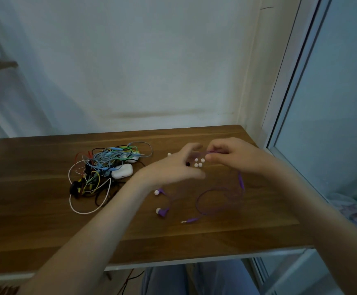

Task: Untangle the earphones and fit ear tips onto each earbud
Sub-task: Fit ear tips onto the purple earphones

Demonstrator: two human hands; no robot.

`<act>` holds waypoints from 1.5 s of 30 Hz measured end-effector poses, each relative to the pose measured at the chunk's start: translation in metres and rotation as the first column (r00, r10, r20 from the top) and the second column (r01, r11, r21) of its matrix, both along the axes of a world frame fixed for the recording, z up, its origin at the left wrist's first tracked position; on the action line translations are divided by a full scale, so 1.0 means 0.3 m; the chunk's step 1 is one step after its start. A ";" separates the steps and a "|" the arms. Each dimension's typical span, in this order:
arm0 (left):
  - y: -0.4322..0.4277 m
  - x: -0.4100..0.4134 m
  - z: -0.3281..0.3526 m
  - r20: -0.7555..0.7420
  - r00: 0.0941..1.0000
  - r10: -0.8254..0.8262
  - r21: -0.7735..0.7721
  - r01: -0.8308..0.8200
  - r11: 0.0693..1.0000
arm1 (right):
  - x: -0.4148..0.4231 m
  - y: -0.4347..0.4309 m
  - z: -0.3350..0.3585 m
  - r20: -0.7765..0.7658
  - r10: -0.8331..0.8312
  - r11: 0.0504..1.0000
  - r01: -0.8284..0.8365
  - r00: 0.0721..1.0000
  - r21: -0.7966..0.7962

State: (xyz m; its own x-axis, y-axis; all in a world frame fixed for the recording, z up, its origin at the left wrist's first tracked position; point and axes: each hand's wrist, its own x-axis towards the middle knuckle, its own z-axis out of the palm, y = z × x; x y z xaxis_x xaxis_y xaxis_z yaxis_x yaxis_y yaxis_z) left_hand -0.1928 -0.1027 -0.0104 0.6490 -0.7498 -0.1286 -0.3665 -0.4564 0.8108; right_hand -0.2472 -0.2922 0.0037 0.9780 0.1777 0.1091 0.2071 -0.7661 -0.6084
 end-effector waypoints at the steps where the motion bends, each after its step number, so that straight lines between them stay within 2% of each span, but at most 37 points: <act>1: -0.030 -0.004 -0.007 -0.070 0.997 -0.027 -0.103 0.020 0.995 | -0.001 0.008 0.010 0.015 -0.001 0.999 0.000 1.000 0.039; 3: -0.082 -0.007 -0.024 -0.155 0.986 -0.064 -0.245 0.025 0.969 | 0.000 0.012 0.026 0.041 -0.018 0.994 0.013 0.999 0.108; 5: -0.130 -0.012 -0.033 -0.182 0.978 -0.104 -0.314 0.043 0.949 | -0.002 0.007 0.046 0.071 -0.036 0.988 0.025 0.997 0.154; 9: -0.205 -0.024 -0.043 -0.181 0.970 -0.162 -0.291 0.105 0.951 | -0.004 -0.014 0.080 0.100 -0.072 0.962 0.043 0.992 0.268; 13: -0.267 -0.012 -0.049 -0.194 0.978 -0.074 -0.345 0.003 0.939 | 0.002 -0.016 0.105 0.122 -0.095 0.936 0.047 0.988 0.348; 15: -0.285 -0.003 -0.037 -0.247 0.965 -0.084 -0.382 -0.018 0.924 | 0.009 -0.026 0.118 0.150 -0.118 0.918 0.050 0.982 0.393; 18: -0.286 -0.002 0.001 -0.337 0.934 -0.118 -0.374 -0.017 0.927 | 0.005 -0.052 0.139 0.147 -0.109 0.920 0.044 0.983 0.390; 20: -0.279 -0.001 0.026 -0.302 0.949 -0.095 -0.315 -0.006 0.949 | 0.000 -0.068 0.142 0.132 -0.103 0.926 0.047 0.986 0.375; 22: -0.270 0.016 0.037 -0.228 0.971 -0.073 -0.248 0.014 0.969 | 0.005 -0.080 0.128 0.134 -0.119 0.946 0.071 0.984 0.317; 23: -0.263 0.029 0.045 -0.197 0.978 -0.071 -0.210 0.029 0.977 | 0.013 -0.093 0.117 0.141 -0.124 0.968 0.088 0.982 0.236; 25: -0.241 0.053 0.064 -0.159 0.983 -0.090 -0.126 0.070 0.990 | 0.028 -0.124 0.099 0.137 -0.115 0.992 0.121 0.984 -0.040; 26: -0.231 0.064 0.075 -0.140 0.985 -0.104 -0.082 0.093 0.992 | 0.032 -0.139 0.093 0.105 -0.107 0.980 0.122 0.989 -0.157; 29: -0.200 0.089 0.107 -0.077 0.992 -0.104 0.070 0.109 0.992 | 0.043 -0.177 0.070 -0.021 -0.131 0.937 0.117 0.991 -0.328; 31: -0.183 0.102 0.123 -0.020 0.995 -0.094 0.168 0.096 0.981 | 0.049 -0.197 0.052 0.000 -0.178 0.883 0.160 0.984 -0.441; 34: -0.157 0.106 0.128 0.005 0.995 -0.104 0.259 0.099 0.961 | 0.049 -0.216 0.030 0.066 -0.239 0.899 0.247 0.969 -0.362; 37: -0.135 0.090 0.120 -0.041 0.995 -0.096 0.148 0.101 0.984 | 0.048 -0.211 0.009 0.024 -0.224 0.939 0.222 0.974 -0.262; 40: -0.120 0.068 0.126 -0.086 0.988 -0.127 -0.032 0.125 0.992 | 0.057 -0.180 -0.023 -0.112 -0.125 0.980 0.105 0.986 -0.169; 43: -0.105 0.048 0.142 -0.038 0.989 -0.146 -0.040 0.145 0.989 | 0.080 -0.136 -0.046 -0.299 0.029 0.989 -0.070 0.954 -0.129; 45: -0.100 0.040 0.152 0.034 0.989 -0.144 -0.007 0.144 0.989 | 0.081 -0.106 -0.038 -0.407 0.093 0.989 -0.130 0.909 -0.064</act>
State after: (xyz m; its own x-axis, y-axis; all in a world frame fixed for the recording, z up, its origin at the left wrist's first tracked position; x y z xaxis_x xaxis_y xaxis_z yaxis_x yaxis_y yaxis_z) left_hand -0.1808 -0.1325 0.0353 0.5378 -0.8370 -0.1011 -0.4546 -0.3889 0.8013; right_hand -0.2229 -0.3240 -0.0076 0.9088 0.2790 -0.3103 0.0464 -0.8065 -0.5894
